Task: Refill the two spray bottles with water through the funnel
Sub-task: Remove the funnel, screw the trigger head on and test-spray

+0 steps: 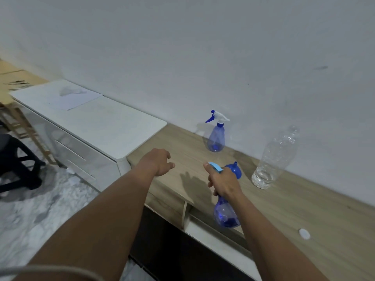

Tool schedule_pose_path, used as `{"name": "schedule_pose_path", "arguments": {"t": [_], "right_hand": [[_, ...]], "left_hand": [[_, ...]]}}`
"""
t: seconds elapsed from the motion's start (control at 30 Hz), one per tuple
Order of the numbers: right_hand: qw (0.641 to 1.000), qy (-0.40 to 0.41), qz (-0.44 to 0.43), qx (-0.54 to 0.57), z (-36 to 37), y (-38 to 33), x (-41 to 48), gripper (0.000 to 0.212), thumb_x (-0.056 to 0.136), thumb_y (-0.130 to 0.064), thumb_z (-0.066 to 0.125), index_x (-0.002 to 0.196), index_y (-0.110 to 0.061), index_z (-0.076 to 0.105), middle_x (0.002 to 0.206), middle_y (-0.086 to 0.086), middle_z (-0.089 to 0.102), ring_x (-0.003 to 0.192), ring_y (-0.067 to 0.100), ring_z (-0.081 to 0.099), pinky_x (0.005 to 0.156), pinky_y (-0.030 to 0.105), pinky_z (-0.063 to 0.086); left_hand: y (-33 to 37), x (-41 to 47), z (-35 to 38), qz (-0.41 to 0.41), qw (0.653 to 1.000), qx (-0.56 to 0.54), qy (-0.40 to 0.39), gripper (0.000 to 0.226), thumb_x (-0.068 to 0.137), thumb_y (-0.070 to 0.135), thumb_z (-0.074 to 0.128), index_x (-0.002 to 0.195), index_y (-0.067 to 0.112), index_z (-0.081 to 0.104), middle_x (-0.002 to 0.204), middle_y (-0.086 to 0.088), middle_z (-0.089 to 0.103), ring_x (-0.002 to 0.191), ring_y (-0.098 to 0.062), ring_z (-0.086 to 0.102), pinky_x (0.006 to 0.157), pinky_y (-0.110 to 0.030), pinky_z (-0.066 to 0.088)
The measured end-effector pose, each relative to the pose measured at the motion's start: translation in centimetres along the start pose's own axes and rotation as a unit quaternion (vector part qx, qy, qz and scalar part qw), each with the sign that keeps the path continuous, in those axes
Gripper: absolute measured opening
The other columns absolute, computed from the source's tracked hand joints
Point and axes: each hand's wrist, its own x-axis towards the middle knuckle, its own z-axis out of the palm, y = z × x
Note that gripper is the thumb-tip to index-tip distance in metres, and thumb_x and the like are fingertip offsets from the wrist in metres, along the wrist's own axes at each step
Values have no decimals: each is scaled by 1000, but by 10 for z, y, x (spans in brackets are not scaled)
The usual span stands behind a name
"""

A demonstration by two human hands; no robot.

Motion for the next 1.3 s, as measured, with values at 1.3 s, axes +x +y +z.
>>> {"name": "schedule_pose_path", "arguments": {"t": [1.3], "right_hand": [[998,41,-3,52,18,9,-2,58,95,-52,56,100,4,66,98,22,72,60,20,54,64,37,52]], "left_hand": [[-23,9,10,11,1000,-12,-23,52,95,50,57,138,20,55,137,-8,58,122,-26,57,103,-41,47]]}}
